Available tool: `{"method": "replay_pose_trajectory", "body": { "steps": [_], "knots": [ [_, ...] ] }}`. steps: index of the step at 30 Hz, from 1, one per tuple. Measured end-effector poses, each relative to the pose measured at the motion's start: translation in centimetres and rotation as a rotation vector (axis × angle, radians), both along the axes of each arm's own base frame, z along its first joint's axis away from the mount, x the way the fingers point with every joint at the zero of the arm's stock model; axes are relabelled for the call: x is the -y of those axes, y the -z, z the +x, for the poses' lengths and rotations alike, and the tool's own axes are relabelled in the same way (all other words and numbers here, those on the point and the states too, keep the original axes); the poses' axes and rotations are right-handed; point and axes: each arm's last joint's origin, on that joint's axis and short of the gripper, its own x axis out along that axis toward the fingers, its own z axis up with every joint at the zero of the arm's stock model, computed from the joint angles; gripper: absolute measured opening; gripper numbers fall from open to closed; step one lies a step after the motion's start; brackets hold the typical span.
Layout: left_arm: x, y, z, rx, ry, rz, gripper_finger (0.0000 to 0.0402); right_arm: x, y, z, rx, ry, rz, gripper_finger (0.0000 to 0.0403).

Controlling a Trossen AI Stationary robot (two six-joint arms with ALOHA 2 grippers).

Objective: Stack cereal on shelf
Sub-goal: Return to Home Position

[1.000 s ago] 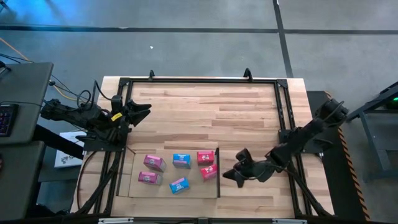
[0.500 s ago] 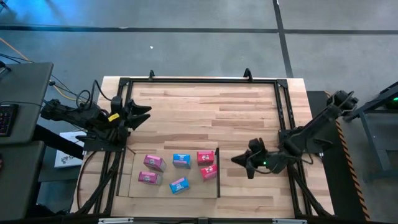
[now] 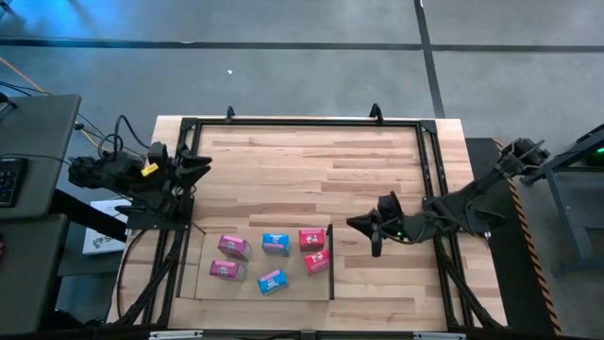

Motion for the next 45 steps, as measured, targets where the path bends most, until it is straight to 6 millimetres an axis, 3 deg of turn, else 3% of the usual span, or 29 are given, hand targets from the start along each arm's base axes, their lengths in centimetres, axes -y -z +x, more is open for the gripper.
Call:
{"method": "replay_pose_trajectory", "body": {
  "steps": [6, 8, 20, 29, 40, 45],
  "knots": [
    [-0.2, 0.0, -0.7, 0.011, 0.006, 0.076, 0.0027, 0.6, -0.5, 0.5, 0.038, 0.018, -0.025, 0.0000],
    [0.0, 0.2, -0.7, 0.027, 0.038, 0.108, 0.0008, 0.8, -0.4, 0.6, 0.036, 0.028, -0.026, 0.0000],
    [0.2, 4.0, 0.4, 0.092, 0.127, 0.113, 0.0001, 1.2, -0.8, 0.9, 0.074, 0.050, 0.016, 0.0000],
    [-0.3, 5.1, 0.5, 0.101, 0.179, 0.094, 0.0000, 1.2, -0.9, 0.9, 0.081, 0.051, 0.025, 0.0000],
    [-0.5, 10.3, 2.4, 0.156, 0.205, 0.022, 0.0000, 0.9, -0.8, 0.9, 0.073, -0.020, 0.068, 0.0000],
    [-0.6, 10.8, 2.6, 0.102, 0.221, 0.032, 0.0000, 0.9, -0.8, 0.9, 0.072, -0.020, 0.067, 0.0000]
  ]
}}
